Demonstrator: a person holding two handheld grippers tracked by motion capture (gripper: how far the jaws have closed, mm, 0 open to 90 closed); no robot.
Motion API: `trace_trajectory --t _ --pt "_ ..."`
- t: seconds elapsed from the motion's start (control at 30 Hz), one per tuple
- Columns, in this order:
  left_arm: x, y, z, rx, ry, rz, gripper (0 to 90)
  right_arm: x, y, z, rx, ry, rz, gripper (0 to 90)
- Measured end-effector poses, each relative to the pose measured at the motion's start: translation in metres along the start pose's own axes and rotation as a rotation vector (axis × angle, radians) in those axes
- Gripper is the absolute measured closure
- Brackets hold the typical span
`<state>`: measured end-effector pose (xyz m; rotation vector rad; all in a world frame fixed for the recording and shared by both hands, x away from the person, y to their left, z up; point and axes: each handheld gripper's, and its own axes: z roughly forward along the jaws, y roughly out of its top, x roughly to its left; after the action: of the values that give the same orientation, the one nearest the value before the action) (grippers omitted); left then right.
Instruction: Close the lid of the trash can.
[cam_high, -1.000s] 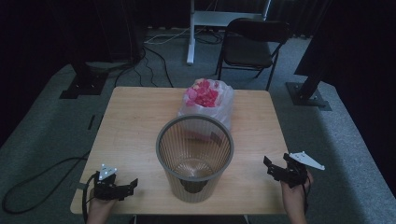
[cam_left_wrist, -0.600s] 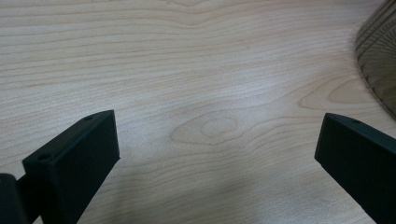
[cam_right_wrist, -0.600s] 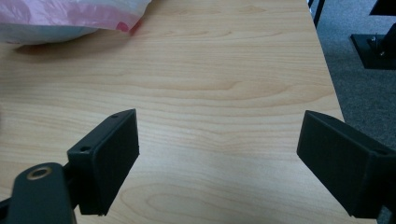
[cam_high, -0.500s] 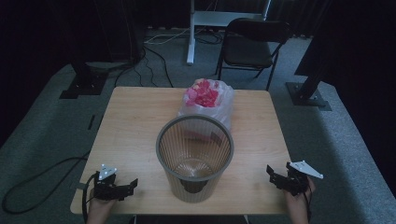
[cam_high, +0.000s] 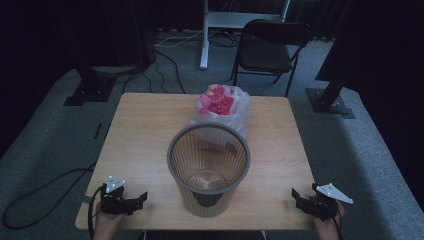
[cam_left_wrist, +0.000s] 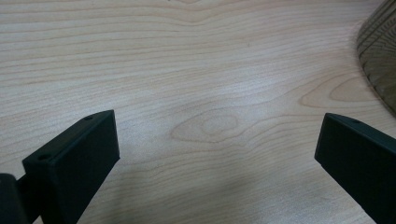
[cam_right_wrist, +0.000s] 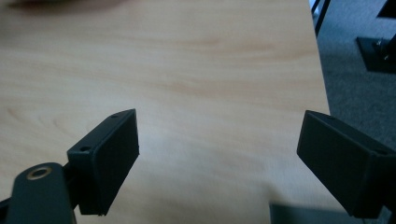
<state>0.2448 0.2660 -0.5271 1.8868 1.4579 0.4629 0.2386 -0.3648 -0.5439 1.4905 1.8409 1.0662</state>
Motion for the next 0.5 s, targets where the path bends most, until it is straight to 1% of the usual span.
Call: trace_trajectory --t 0.03,0.07,0.1,0.13,0.2,0.27,0.33,0.4,0.47,0.5 --pt "0.000 0.000 0.000 0.000 -0.001 0.004 0.0 -0.002 -0.003 0.000 0.008 0.009 0.005 12.4" --pt "0.000 0.000 0.000 0.001 -0.001 0.004 0.0 -0.003 -0.007 0.000 0.008 -0.001 0.006 12.4" --pt "0.000 0.000 0.001 0.003 0.000 0.006 0.0 -0.003 -0.009 0.000 0.010 0.000 0.005 12.4" --pt "-0.001 0.000 0.001 0.003 0.002 0.007 0.0 -0.004 -0.011 -0.001 0.006 0.006 0.007 12.4" --pt "0.000 0.000 0.000 -0.002 0.003 0.000 0.0 -0.004 -0.012 -0.001 -0.002 0.001 0.010 12.4" --pt "0.001 0.000 0.000 -0.004 -0.001 -0.009 0.0 -0.004 -0.015 -0.002 -0.013 -0.005 0.002 12.4" --pt "0.002 0.000 -0.001 -0.010 -0.003 -0.014 0.0 -0.004 -0.017 -0.002 -0.017 -0.006 0.016 12.5" --pt "0.002 0.000 -0.001 -0.015 -0.002 -0.018 0.0 -0.005 -0.018 -0.003 -0.037 -0.003 0.027 12.4" --pt "0.003 0.000 -0.002 -0.021 0.006 -0.022 0.0 -0.005 -0.019 -0.002 -0.039 -0.005 0.038 12.5" --pt "0.003 0.000 -0.003 -0.032 0.024 -0.029 0.0 -0.005 -0.019 -0.002 -0.041 0.000 0.044 12.4"
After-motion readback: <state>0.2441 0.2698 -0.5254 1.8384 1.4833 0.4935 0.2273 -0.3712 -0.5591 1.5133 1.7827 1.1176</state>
